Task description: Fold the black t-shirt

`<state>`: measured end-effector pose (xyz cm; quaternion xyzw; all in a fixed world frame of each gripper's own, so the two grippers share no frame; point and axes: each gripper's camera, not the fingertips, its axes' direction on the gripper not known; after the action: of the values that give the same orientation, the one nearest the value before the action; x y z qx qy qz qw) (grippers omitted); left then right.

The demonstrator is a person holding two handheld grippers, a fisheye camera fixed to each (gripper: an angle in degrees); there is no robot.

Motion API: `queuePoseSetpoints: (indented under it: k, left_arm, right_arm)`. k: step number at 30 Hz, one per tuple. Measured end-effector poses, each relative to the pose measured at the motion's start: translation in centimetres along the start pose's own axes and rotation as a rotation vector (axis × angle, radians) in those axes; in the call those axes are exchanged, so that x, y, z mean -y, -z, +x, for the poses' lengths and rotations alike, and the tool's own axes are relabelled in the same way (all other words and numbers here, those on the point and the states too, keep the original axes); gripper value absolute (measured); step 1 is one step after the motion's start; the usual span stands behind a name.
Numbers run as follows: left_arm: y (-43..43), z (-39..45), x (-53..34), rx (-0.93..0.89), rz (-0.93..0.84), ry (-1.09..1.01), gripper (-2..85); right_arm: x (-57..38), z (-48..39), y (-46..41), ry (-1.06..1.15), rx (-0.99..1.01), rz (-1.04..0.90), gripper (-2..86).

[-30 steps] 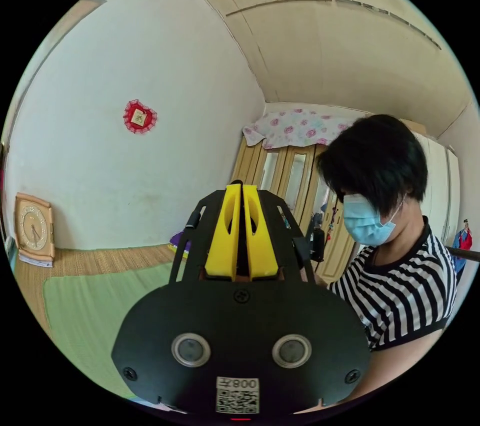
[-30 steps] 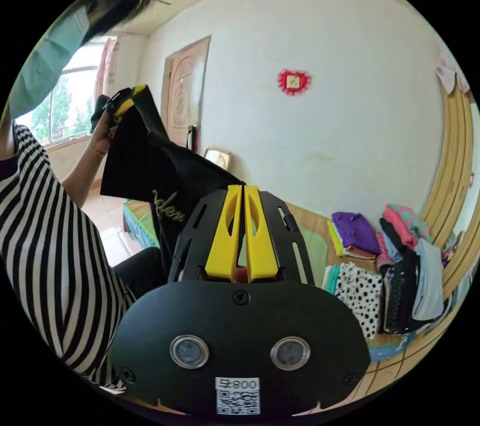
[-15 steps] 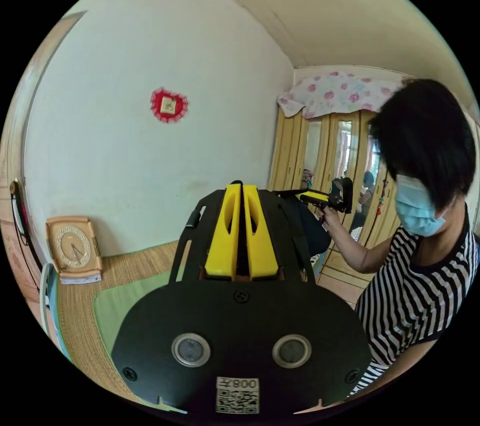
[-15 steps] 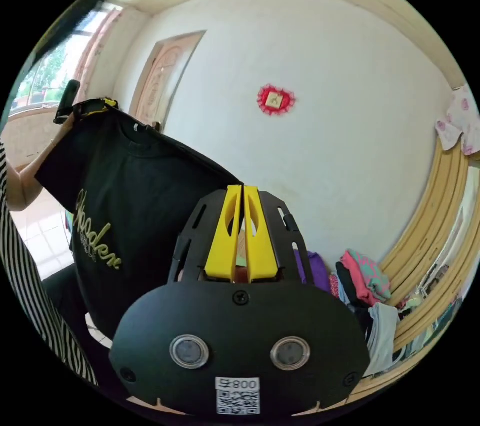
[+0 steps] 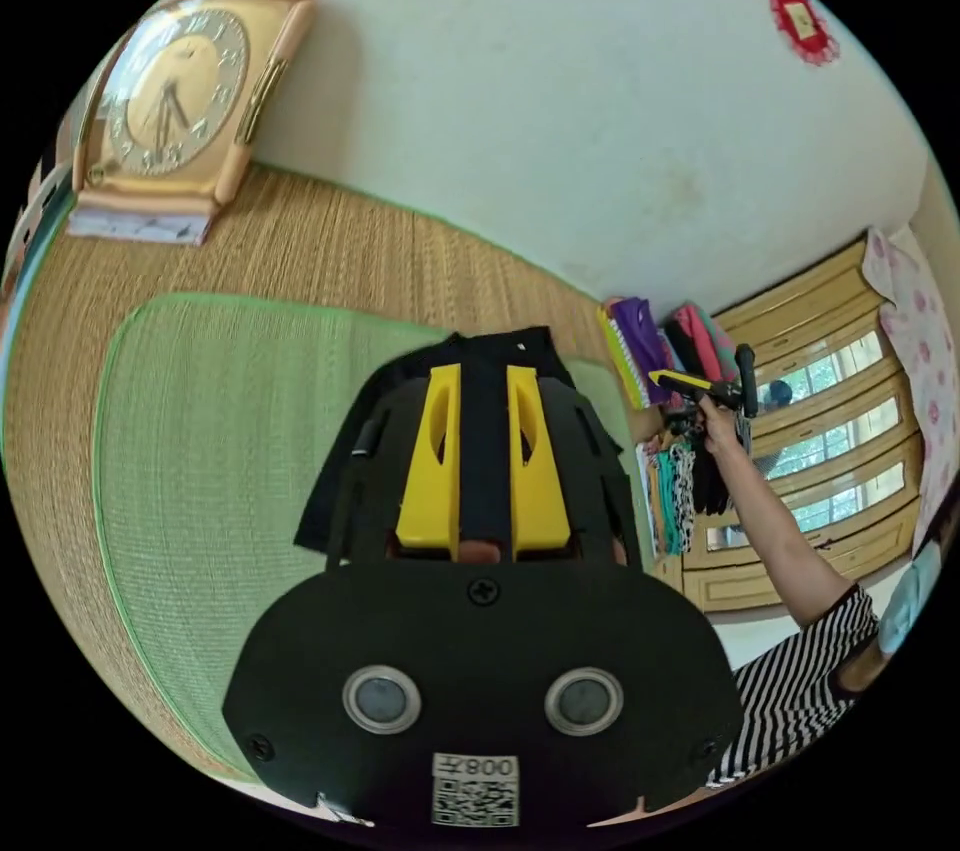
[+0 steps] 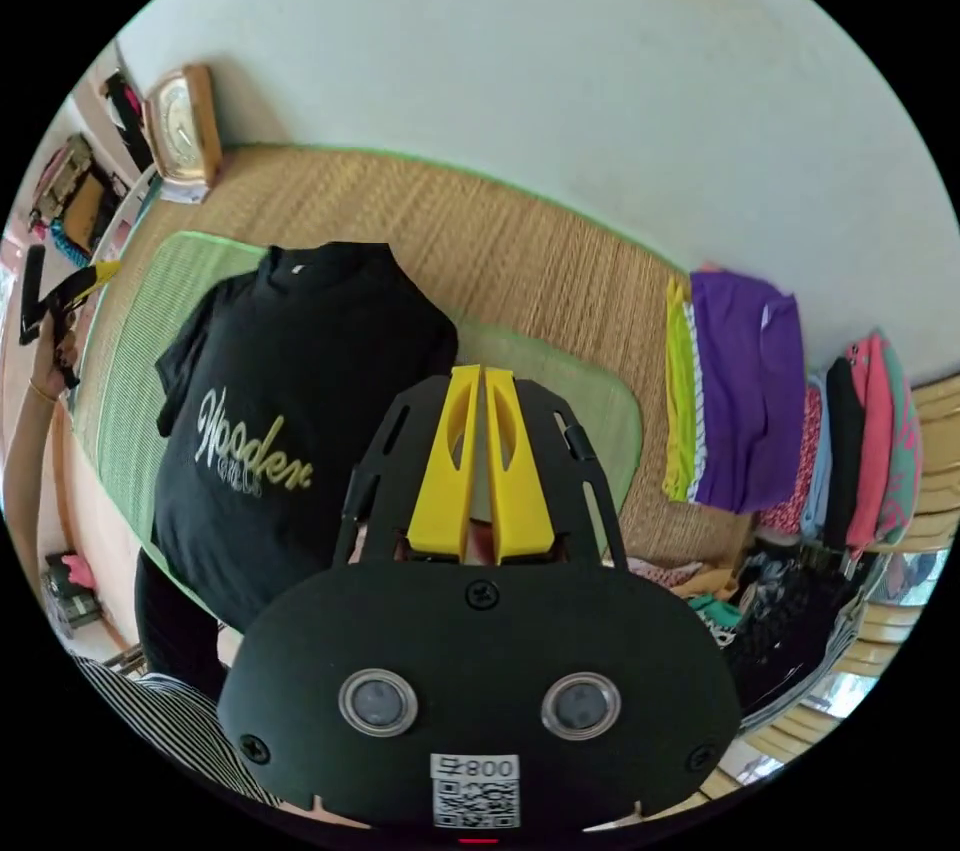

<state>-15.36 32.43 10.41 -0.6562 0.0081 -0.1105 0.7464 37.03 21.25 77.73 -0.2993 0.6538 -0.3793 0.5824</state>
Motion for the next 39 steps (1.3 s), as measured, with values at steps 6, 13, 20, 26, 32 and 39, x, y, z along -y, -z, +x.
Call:
queuePoseSetpoints:
  k: [6, 13, 20, 26, 32, 39]
  left_arm:
    - [-4.1, -5.4, -6.6, -0.080, -0.225, 0.010, 7.9]
    - [-7.4, -7.5, -15.2, -0.054, -0.417, -0.016, 4.8]
    - [-5.8, -10.3, -15.3, 0.178, -0.471, -0.121, 0.7]
    - [-2.0, -14.0, -15.4, 0.219, -0.436, -0.044, 1.4]
    - [2.2, -18.1, -10.4, 0.013, -0.161, 0.099, 7.2]
    - [1.9, -25.6, -3.4, -0.002, -0.055, 0.353, 9.9]
  right_arm:
    - [-7.8, 5.0, -3.0, -0.110, 0.209, -0.048, -0.3]
    - [-23.5, -0.3, -6.8, -0.117, 0.332, -0.213, -0.3]
    - [-28.6, -0.3, -7.3, -0.201, 0.462, -0.241, 0.1]
    - [-32.4, -1.6, -4.9, -0.176, 0.542, -0.198, 0.3]
    - [-31.9, 2.2, -1.0, -0.230, 0.612, -0.059, 0.8]
    - [-25.8, 11.8, 2.0, -0.378, 0.561, 0.122, 6.2]
